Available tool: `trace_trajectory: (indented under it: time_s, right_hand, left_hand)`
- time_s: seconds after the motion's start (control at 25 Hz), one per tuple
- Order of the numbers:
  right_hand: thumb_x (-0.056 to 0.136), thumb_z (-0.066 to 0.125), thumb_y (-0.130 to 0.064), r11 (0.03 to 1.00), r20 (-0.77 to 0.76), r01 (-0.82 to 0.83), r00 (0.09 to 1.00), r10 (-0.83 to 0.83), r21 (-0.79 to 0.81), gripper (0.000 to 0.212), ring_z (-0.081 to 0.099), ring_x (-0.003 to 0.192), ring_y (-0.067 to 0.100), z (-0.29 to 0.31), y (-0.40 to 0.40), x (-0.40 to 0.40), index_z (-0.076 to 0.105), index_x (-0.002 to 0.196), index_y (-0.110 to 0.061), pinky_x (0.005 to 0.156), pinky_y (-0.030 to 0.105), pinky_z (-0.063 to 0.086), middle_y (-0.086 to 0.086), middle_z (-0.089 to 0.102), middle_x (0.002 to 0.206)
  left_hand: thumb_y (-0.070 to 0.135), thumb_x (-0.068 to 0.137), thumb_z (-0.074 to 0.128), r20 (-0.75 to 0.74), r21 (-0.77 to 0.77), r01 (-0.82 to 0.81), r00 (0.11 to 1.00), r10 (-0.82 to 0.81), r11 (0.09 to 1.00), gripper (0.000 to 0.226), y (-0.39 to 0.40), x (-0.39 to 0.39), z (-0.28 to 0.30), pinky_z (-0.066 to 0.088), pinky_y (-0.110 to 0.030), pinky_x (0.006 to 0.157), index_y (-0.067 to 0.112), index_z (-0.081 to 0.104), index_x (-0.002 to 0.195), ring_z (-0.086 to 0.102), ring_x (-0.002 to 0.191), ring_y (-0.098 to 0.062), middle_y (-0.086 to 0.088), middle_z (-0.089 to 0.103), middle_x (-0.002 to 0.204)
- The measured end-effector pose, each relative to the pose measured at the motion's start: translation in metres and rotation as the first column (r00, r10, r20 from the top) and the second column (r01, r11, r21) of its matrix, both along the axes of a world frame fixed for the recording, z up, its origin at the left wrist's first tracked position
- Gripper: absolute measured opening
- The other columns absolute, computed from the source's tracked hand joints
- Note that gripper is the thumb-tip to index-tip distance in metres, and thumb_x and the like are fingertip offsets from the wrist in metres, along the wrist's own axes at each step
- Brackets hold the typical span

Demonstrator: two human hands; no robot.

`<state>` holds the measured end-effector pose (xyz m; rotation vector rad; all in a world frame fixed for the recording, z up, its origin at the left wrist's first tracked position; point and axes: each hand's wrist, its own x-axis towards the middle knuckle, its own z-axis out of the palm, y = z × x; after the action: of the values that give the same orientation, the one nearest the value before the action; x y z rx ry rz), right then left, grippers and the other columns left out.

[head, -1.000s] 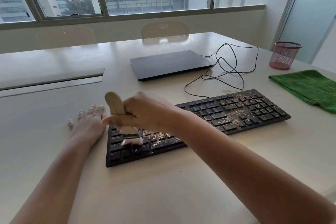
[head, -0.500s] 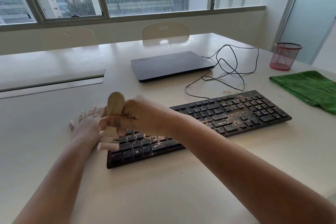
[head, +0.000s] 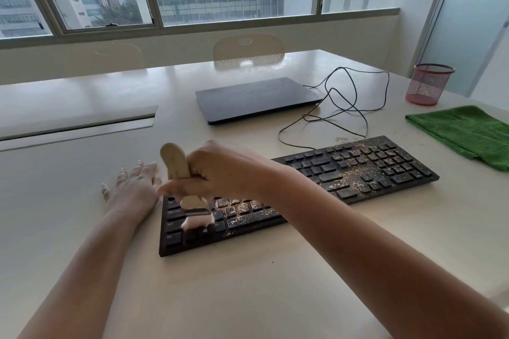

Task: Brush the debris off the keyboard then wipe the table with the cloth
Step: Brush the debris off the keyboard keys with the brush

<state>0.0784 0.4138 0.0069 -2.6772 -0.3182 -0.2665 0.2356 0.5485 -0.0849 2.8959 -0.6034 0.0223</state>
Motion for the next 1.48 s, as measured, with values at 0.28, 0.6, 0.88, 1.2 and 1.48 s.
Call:
trace_trajectory:
  time_s: [0.28, 0.6, 0.88, 1.2, 1.48]
  right_hand:
    - [0.094, 0.047, -0.045, 0.990, -0.014, 0.111, 0.994, -0.110, 0.087, 0.039, 0.061, 0.063, 0.023, -0.002, 0.008, 0.005, 0.067, 0.089, -0.012, 0.061, 0.031, 0.051, 0.007, 0.066, 0.072]
    - [0.092, 0.051, -0.042, 0.943, 0.041, 0.168, 0.981, -0.187, 0.288, 0.034, 0.056, 0.051, 0.011, -0.011, 0.010, 0.011, 0.067, 0.094, -0.012, 0.054, 0.026, 0.050, 0.006, 0.070, 0.072]
    - [0.098, 0.042, -0.038, 0.951, 0.158, 0.295, 0.939, -0.306, 0.089, 0.034, 0.055, 0.048, 0.011, -0.010, -0.001, 0.009, 0.062, 0.098, -0.010, 0.055, 0.030, 0.055, 0.006, 0.068, 0.071]
    - [0.100, 0.040, -0.032, 0.945, 0.022, 0.248, 0.966, -0.258, 0.212, 0.029, 0.055, 0.055, 0.016, -0.012, 0.016, 0.005, 0.058, 0.088, -0.013, 0.055, 0.029, 0.045, 0.001, 0.057, 0.067]
    - [0.095, 0.044, -0.043, 0.941, -0.058, 0.273, 0.962, -0.267, 0.199, 0.043, 0.063, 0.062, 0.022, -0.014, 0.010, 0.011, 0.066, 0.098, -0.006, 0.062, 0.033, 0.054, 0.011, 0.069, 0.074]
  left_hand:
    - [0.024, 0.100, 0.029, -0.027, -0.023, -0.073, 0.997, 0.073, 0.997, 0.048, -0.005, 0.000, -0.003, 0.003, -0.051, 0.116, 0.017, 0.027, 0.147, 0.006, 0.146, -0.023, -0.002, 0.015, 0.158]
    - [0.034, 0.098, 0.037, -0.029, -0.024, -0.058, 0.998, 0.057, 0.998, 0.050, -0.003, 0.009, -0.010, 0.005, -0.055, 0.115, 0.025, 0.027, 0.147, 0.010, 0.145, -0.025, 0.002, 0.017, 0.157]
    - [0.037, 0.101, 0.023, -0.038, -0.050, -0.072, 0.997, 0.070, 0.996, 0.047, -0.005, 0.008, -0.009, 0.003, -0.053, 0.115, 0.030, 0.023, 0.148, 0.007, 0.146, -0.024, 0.005, 0.012, 0.158]
    - [0.038, 0.101, 0.021, -0.034, -0.037, -0.079, 0.996, 0.077, 0.996, 0.050, -0.005, 0.006, -0.008, 0.003, -0.053, 0.115, 0.026, 0.020, 0.149, 0.007, 0.146, -0.023, 0.004, 0.012, 0.158]
    - [0.035, 0.101, 0.023, -0.033, -0.035, -0.069, 0.997, 0.068, 0.997, 0.048, -0.005, 0.007, -0.007, 0.003, -0.053, 0.115, 0.027, 0.022, 0.148, 0.008, 0.146, -0.025, 0.003, 0.014, 0.158]
